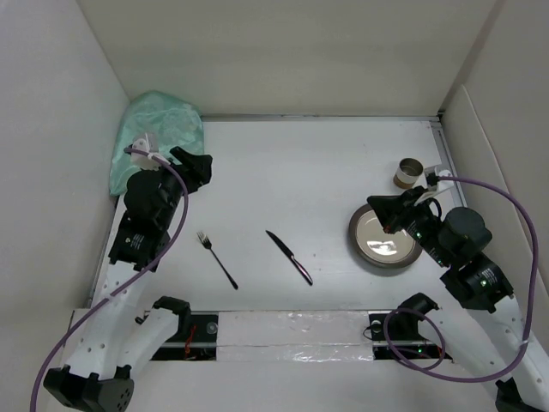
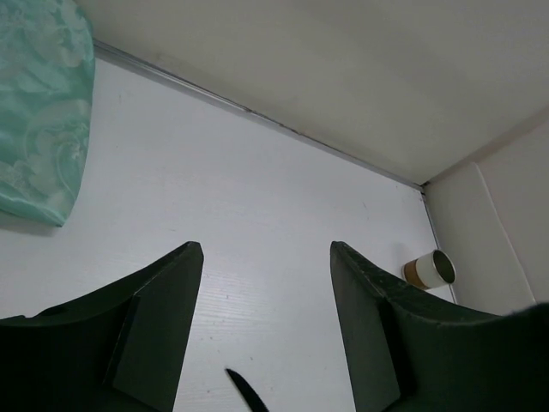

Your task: Set the dinner table for one person

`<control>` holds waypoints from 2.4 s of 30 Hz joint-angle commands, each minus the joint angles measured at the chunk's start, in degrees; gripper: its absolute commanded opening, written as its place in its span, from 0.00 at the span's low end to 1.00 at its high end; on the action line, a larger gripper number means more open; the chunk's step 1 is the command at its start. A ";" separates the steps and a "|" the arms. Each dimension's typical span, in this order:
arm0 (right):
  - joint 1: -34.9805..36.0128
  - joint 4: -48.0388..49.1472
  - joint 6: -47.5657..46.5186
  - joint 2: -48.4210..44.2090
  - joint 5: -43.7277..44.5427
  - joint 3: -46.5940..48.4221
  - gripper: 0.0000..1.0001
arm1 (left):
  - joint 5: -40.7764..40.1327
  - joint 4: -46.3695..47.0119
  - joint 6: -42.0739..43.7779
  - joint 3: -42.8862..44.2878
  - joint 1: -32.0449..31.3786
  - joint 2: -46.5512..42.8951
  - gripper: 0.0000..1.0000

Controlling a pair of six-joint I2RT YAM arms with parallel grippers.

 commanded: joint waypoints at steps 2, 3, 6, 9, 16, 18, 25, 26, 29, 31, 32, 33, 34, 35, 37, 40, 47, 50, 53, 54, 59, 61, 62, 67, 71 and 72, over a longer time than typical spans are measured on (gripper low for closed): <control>0.61 2.40 0.18 0.08 0.13 0.74 0.04 | 0.32 4.95 -0.92 -0.48 -0.31 0.07 0.59; 0.61 2.66 0.09 0.43 0.05 1.00 0.05 | 0.24 5.04 -0.92 -0.30 -0.31 0.68 0.59; 0.61 3.11 0.26 1.23 -0.30 0.91 0.08 | -0.99 4.95 -1.10 0.05 -0.31 2.09 0.58; 0.61 2.49 0.27 2.46 -0.92 1.70 0.05 | -3.27 6.88 -2.85 -0.48 -0.31 3.67 0.55; 0.61 4.59 1.58 3.95 -3.20 -0.75 0.00 | -5.57 13.47 -6.72 -0.92 2.41 10.60 0.00; 0.61 7.22 2.11 3.95 -3.38 -3.03 0.00 | -7.13 14.70 -6.90 -0.39 3.03 15.24 0.00; 0.61 6.97 2.37 5.54 -4.61 -4.27 0.01 | -7.08 13.83 -13.13 4.97 13.81 34.77 0.32; 0.61 6.80 2.29 5.54 -4.61 -4.53 0.11 | -6.88 13.48 -13.75 5.06 15.32 36.53 0.33; 1.14 5.04 1.94 5.01 -4.61 -5.41 0.32 | -8.64 12.60 -13.93 5.76 19.88 41.46 0.42; 1.14 7.05 2.38 4.14 -5.14 -7.69 0.38 | -8.73 12.24 -14.54 5.42 22.62 43.40 0.52; 1.14 7.32 2.46 4.04 -5.66 -7.96 0.42 | -7.95 12.94 -15.24 4.63 25.15 43.66 0.52; 1.14 7.32 2.64 3.95 -6.19 -8.14 0.44 | -6.98 13.99 -15.25 3.05 26.22 43.84 0.55; 1.14 7.32 2.55 3.95 -6.89 -8.23 0.45 | -6.45 15.13 -15.34 2.60 27.10 43.84 0.56; 1.14 8.02 2.73 3.95 -7.16 -9.01 0.49 | -6.62 15.32 -15.08 2.51 27.72 44.36 0.57; 1.14 9.34 2.73 4.30 -8.03 -10.33 0.52 | -7.93 15.23 -14.29 3.21 27.73 45.33 0.59; 1.14 7.59 1.94 6.23 -8.92 -9.55 0.54 | -6.37 14.27 -14.28 5.14 27.73 49.19 0.59; 1.14 9.69 2.11 7.12 -9.89 -10.60 0.55 | -0.03 15.75 -12.88 8.66 27.20 57.19 0.62; 1.14 11.28 2.38 7.82 -10.15 -11.74 0.55 | 1.38 16.90 -12.88 9.63 25.98 58.86 0.62; 1.14 10.40 2.02 9.58 -10.85 -10.69 0.55 | 2.70 17.87 -13.58 11.21 24.74 61.94 0.55; 1.14 11.70 2.02 9.84 -11.11 -10.95 0.55 | 4.87 18.65 -13.75 11.21 23.78 62.47 0.47; 1.14 13.90 2.38 12.74 -10.85 -11.56 0.55 | 10.51 21.73 -14.72 13.05 19.47 64.76 0.07; 1.14 15.93 2.90 13.79 -10.15 -12.18 0.55 | 12.00 22.43 -15.34 14.28 16.14 65.55 0.00; 1.14 16.02 2.73 15.36 -9.98 -11.49 0.55 | 12.62 22.61 -15.69 14.72 14.99 65.99 0.00; 1.14 17.60 1.76 19.85 -8.31 -9.81 0.55 | 14.56 23.67 -16.66 17.71 7.00 66.96 0.00; 1.14 19.00 1.32 23.63 -6.90 -8.49 0.58 | 17.02 23.32 -15.52 18.77 4.88 66.61 0.40; 1.14 19.88 1.67 24.34 -6.90 -8.67 0.59 | 17.28 22.97 -14.99 18.77 4.88 66.17 0.55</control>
